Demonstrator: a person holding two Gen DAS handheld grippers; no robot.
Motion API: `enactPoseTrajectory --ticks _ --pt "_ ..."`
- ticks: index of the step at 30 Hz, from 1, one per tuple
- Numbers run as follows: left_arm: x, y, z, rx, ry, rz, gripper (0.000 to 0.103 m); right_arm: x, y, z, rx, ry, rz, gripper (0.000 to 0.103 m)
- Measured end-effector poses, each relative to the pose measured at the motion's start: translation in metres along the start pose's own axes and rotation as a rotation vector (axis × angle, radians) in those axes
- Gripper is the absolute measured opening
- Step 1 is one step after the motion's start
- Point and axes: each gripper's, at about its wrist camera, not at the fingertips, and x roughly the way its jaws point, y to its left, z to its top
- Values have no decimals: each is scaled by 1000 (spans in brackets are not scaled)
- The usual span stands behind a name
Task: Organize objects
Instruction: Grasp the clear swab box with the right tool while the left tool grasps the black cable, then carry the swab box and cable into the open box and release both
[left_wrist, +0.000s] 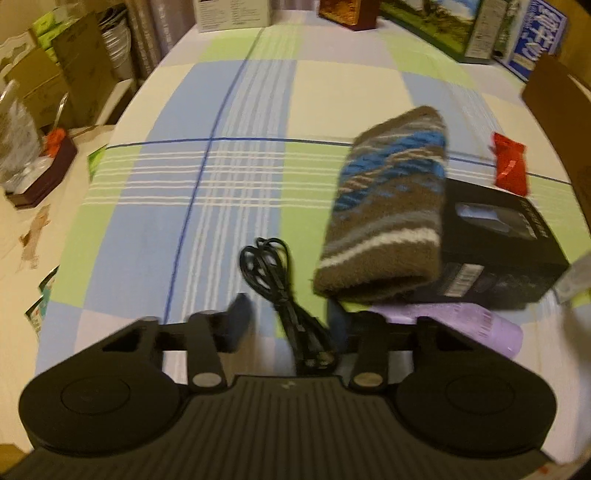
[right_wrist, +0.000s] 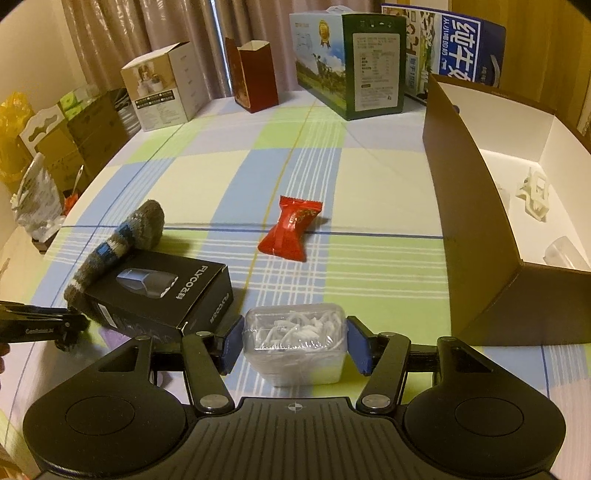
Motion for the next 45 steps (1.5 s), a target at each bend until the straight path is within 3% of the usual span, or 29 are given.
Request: enactPoseTrajectory --ticks 2,11,25,37,45 --pt "-2 0 -3 11 0 -3 17 -1 1 -1 -12 1 1 55" --pt "-18 16 -15 -37 30 -44 15 -7 3 -6 -34 9 33 55" --pt "-72 3 -11 -60 -71 -97 15 -52 -1 -2 -38 -67 89 55" --pt "-114 -67 10 39 -174 -226 15 -110 -36 3 -16 -156 102 55" --pt "-123 -145 27 155 -207 -345 15 -147 -88 7 37 -205 51 55"
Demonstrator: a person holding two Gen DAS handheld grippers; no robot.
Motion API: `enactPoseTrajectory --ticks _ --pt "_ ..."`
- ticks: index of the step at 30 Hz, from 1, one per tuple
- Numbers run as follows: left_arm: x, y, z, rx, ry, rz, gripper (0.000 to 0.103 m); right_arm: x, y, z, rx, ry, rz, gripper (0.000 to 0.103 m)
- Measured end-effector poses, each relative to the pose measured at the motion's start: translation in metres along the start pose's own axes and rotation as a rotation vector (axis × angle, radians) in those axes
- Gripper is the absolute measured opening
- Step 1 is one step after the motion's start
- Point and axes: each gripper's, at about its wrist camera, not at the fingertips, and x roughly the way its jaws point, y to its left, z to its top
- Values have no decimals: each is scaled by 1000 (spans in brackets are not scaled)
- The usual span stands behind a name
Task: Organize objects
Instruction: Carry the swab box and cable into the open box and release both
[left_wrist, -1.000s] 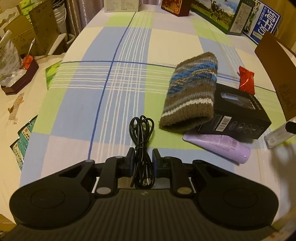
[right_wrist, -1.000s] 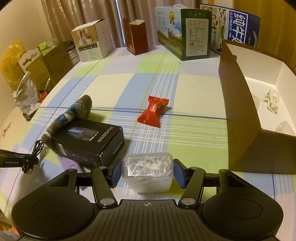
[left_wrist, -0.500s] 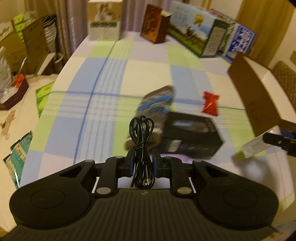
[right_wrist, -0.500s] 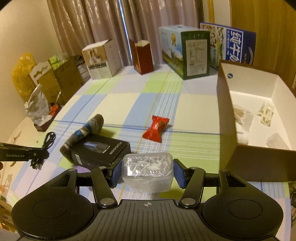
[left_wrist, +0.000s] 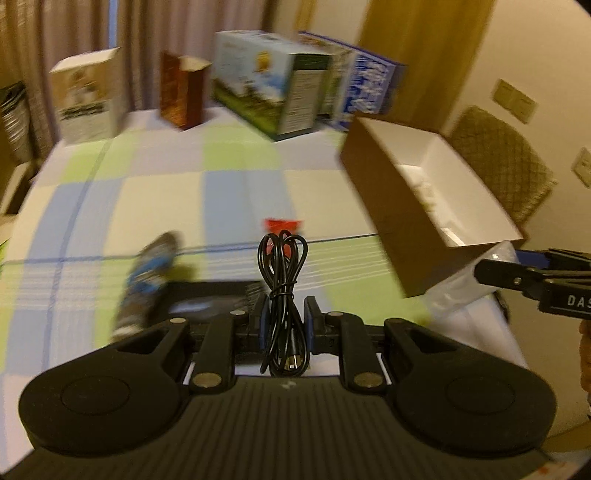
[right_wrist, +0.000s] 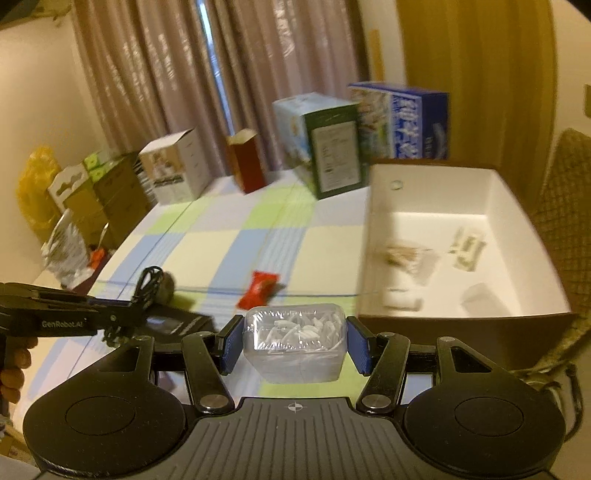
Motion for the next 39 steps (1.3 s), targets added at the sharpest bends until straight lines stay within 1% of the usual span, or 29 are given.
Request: enactPoseTrajectory --ticks 4,9,11,13,17,20,27,29,34,39 --pt "15 -41 18 65 -14 -60 15 -18 -31 11 14 -33 -34 55" --pt "34 -84 43 117 -27 -131 15 -32 -68 28 24 -82 -74 55" --pt "44 -103 54 139 -31 -161 15 -33 -81 35 23 -96 -91 55" --pt "53 -120 64 157 -35 -177 15 -32 -93 42 16 -106 -107 55" --pt "71 -150 82 189 -35 -197 15 -23 -117 51 6 -100 -121 55" --pt "90 -167 93 210 -24 -194 15 -13 -132 54 4 -79 -119 55" --pt "138 -191 104 249 62 -175 15 14 -164 54 23 -11 -107 55" --pt "151 -197 104 266 88 -168 8 21 -171 53 29 8 -100 55" --pt "176 -209 106 296 143 -152 8 38 -184 48 38 61 -82 55" --pt "191 -212 106 293 179 -144 9 51 -192 44 46 110 -55 55"
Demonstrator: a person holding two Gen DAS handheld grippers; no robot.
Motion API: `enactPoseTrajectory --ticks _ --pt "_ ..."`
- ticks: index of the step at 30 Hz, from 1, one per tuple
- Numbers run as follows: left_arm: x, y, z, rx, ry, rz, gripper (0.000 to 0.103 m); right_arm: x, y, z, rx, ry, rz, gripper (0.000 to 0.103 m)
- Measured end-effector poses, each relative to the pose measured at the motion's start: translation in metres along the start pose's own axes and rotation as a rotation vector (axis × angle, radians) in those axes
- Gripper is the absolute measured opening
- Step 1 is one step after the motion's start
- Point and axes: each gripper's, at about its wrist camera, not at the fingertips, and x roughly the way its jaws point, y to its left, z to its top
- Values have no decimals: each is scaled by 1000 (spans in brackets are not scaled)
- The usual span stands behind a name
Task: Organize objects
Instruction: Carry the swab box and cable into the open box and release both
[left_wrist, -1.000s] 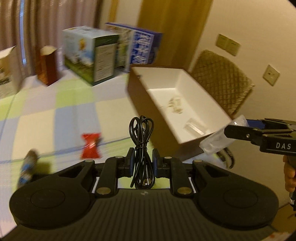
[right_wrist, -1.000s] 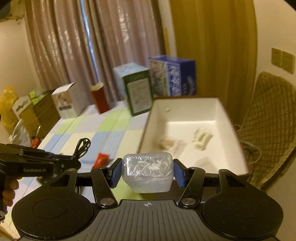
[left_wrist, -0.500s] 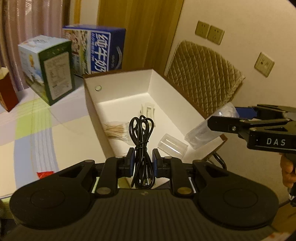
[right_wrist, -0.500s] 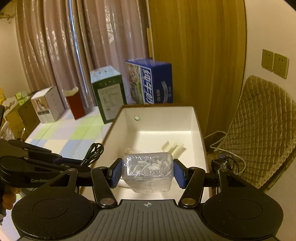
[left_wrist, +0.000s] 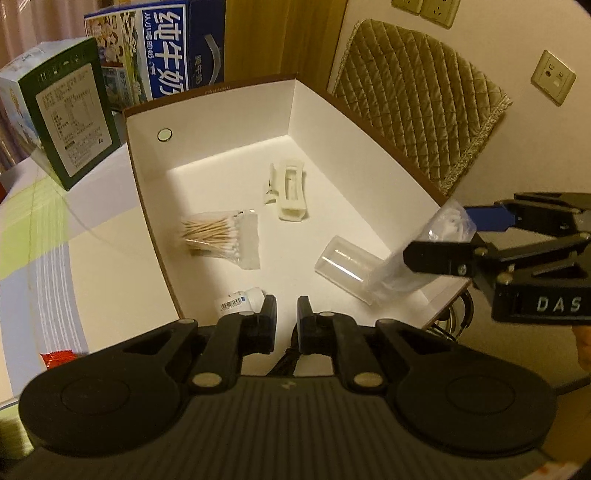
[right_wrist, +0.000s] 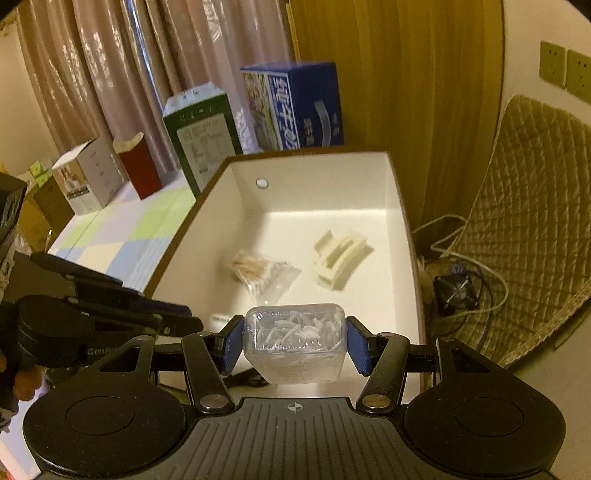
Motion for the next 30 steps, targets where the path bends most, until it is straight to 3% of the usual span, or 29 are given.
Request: enactPoseTrajectory --ticks 12,13,14,16,21,30 --pt "12 0 3 9 28 32 12 34 -7 1 12 120 49 55" --pt "12 0 3 10 29 34 12 37 -8 2 22 121 53 59" --pt "12 0 3 10 28 37 14 39 -9 4 32 118 52 71" --pt "12 1 3 9 27 42 17 37 -11 8 50 78 47 77" --pt "10 1 2 6 24 53 22 32 -15 19 58 54 40 78" --pt "3 -3 1 8 13 59 42 15 -18 14 33 34 23 89"
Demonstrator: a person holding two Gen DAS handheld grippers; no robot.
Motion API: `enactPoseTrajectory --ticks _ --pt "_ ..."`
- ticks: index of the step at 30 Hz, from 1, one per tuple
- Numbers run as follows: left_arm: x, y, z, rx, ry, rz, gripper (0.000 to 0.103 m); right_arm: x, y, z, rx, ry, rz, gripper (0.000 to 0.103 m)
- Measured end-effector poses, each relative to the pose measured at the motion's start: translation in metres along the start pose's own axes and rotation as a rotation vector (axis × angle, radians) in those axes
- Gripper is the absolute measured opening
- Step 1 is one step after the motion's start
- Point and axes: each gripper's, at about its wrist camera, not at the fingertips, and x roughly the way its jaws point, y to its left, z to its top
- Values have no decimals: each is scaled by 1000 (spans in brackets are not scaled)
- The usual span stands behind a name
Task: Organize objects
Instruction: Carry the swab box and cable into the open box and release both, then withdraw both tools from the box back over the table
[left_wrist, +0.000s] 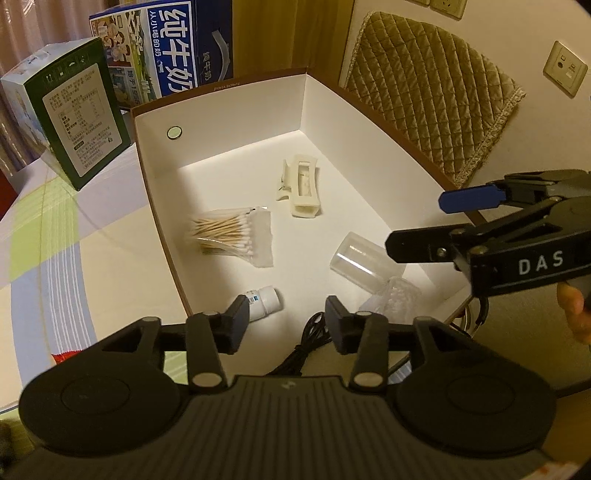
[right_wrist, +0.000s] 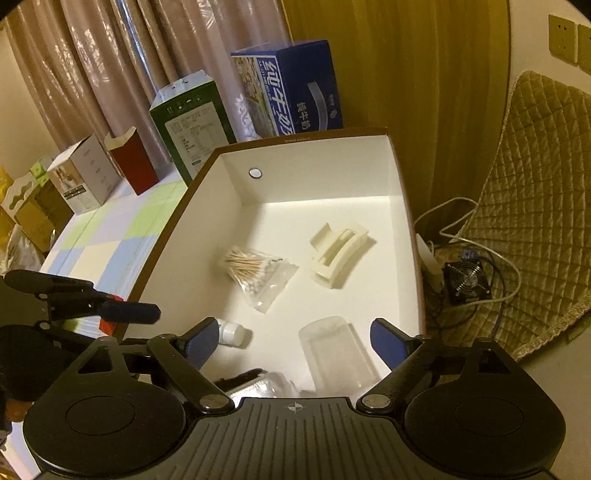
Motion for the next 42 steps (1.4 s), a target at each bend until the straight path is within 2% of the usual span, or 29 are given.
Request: enactPoseTrajectory --ticks 3,5,9,20,31,42 --pt "-4 -2 0 -1 -9 4 51 -8 0 -4 -7 -14 -5 93" --pt "-7 -4 -1 -4 -16 8 60 -13 0 -6 -9 -24 -6 97" --pt "-16 -9 -2 -12 -27 11 67 -23 0 -10 -16 -49 -8 101" --pt "-39 -16 -8 -46 -46 63 85 -42 -1 -16 3 -79 21 101" --pt "-61 -15 -23 -77 -64 97 87 -56 11 -26 32 -107 12 101" --pt "-103 2 -52 -117 -118 65 88 -78 48 -51 67 -128 -38 101"
